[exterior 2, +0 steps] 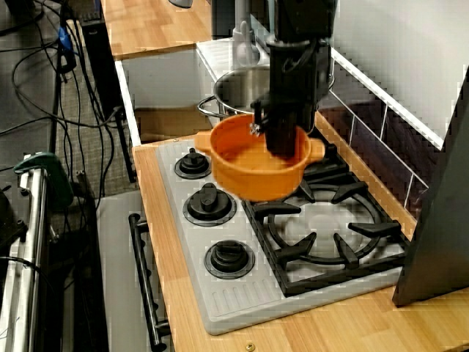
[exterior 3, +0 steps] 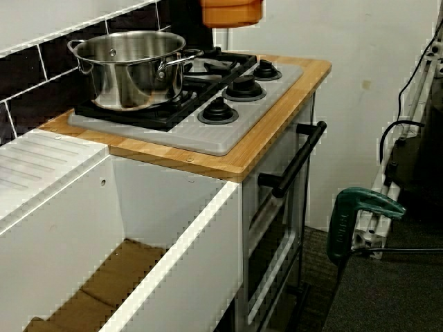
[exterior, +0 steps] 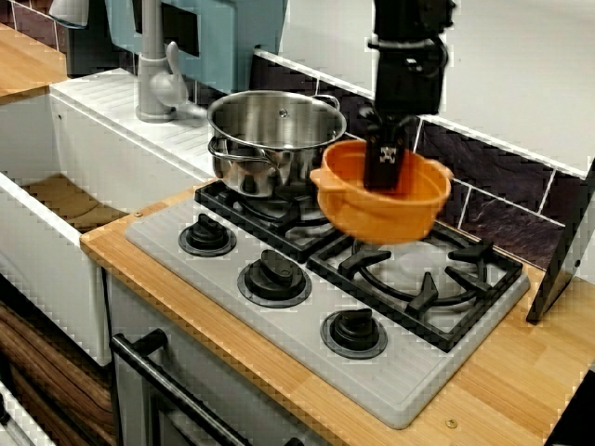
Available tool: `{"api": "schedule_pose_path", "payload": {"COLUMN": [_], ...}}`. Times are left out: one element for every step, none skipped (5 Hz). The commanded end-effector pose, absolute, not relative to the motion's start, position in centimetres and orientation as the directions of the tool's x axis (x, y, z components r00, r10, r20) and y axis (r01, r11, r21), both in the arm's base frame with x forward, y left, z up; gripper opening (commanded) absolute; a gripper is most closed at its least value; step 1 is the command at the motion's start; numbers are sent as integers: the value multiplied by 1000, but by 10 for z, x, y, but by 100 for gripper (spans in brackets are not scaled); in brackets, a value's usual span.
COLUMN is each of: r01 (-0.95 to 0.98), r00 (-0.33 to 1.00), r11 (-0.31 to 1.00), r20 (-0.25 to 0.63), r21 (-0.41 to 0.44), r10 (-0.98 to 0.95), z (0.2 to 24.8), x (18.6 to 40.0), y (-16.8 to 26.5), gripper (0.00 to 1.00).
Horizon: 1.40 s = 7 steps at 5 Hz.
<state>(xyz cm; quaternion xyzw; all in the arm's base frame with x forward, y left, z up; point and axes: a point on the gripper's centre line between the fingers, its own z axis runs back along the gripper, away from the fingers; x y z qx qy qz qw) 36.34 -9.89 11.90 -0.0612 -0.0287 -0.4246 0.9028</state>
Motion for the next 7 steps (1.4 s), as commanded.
{"api": "schedule_pose_path", "payload": {"r01": [590, 494, 446, 359, 279, 232, 215], "r00": [797, 852, 875, 909, 933, 944, 945], "r11": [807, 868, 892, 920, 931, 939, 942], "r20": [157, 173, 172, 163, 164, 173, 189], "r21": [8, 47, 77, 156, 236, 253, 257], "r10": [-584, -494, -453, -383, -321, -280, -267], "z": [161, 166, 170, 172, 170, 176, 189], "x": [355, 352, 353, 357, 364, 368, 373], "y": [-61, -46, -41, -43, -43, -36, -21], "gripper": [0, 0, 0, 0, 0, 0, 0]}}
